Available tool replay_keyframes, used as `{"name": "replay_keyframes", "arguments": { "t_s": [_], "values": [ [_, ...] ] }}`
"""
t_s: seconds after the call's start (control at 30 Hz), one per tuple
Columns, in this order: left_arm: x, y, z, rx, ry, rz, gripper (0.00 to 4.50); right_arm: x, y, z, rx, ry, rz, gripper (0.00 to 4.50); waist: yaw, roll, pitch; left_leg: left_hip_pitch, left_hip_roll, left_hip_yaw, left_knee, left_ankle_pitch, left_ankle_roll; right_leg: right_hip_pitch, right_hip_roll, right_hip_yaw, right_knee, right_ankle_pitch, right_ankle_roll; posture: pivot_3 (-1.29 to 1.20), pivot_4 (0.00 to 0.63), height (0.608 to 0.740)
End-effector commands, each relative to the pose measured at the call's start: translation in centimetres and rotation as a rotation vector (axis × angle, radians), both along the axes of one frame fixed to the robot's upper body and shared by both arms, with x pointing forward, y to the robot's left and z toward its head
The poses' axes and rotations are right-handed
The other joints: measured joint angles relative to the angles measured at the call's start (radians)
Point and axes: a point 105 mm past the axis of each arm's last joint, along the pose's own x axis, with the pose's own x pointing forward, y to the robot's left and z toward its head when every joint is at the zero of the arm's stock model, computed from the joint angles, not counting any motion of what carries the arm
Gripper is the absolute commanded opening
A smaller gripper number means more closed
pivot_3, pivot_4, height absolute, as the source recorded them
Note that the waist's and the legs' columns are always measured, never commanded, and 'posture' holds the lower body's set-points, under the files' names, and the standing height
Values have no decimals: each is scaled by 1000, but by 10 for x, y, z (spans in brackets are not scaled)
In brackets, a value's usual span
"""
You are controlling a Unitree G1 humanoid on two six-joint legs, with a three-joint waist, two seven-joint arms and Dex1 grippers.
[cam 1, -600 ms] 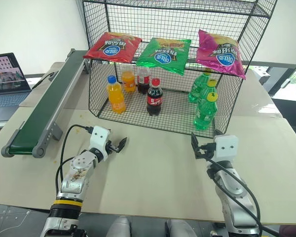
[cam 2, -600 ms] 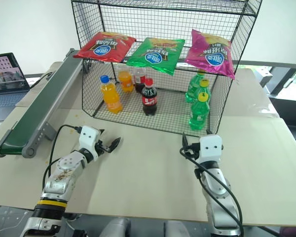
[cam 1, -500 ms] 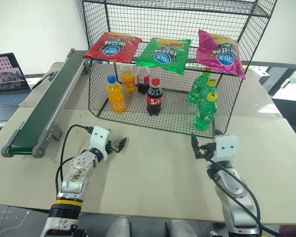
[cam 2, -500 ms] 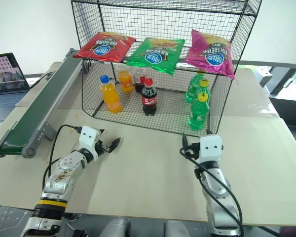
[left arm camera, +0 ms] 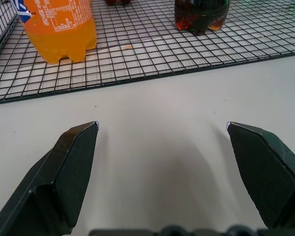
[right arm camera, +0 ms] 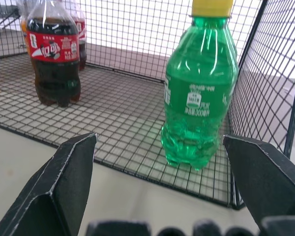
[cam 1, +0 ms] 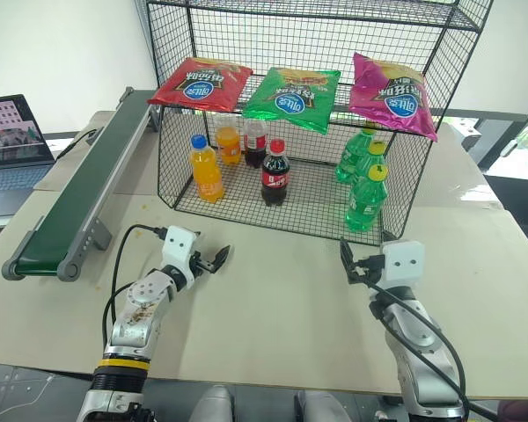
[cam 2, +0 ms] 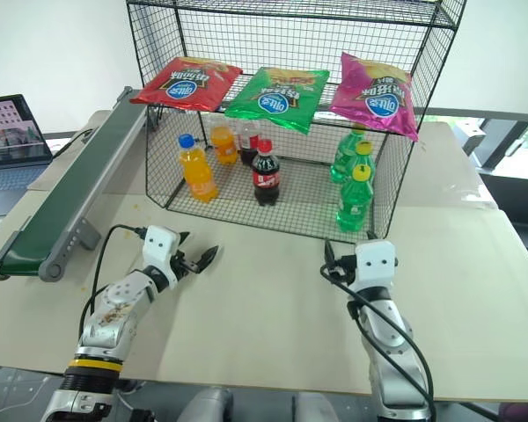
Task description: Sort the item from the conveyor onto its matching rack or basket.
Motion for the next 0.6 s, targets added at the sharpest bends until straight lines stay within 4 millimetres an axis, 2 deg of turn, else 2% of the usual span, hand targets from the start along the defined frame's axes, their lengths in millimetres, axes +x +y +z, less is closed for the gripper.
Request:
{"name": "replay_keyframes", "arguments": {
  "t_s": [0.03,0.33,0.6],
  "values": [
    [5,3,15,-19,-58,28,4452,-2,0,16,-9,-61,4,4500,1,0,0,0,0,0,0,0,0,0,0,0,0,0,0,0,150,740],
    [4,12,15,-15,-50,42,4452,-2,-2,16,-11,-62,1,4500,0,0,0,0,0,0,0,0,0,0,0,0,0,0,0,0,150,740],
    [3,8,13,2,-58,35,4452,0,1,14,-8,-57,7,4500,1,0,0,0,0,0,0,0,0,0,0,0,0,0,0,0,150,740]
  ]
}}
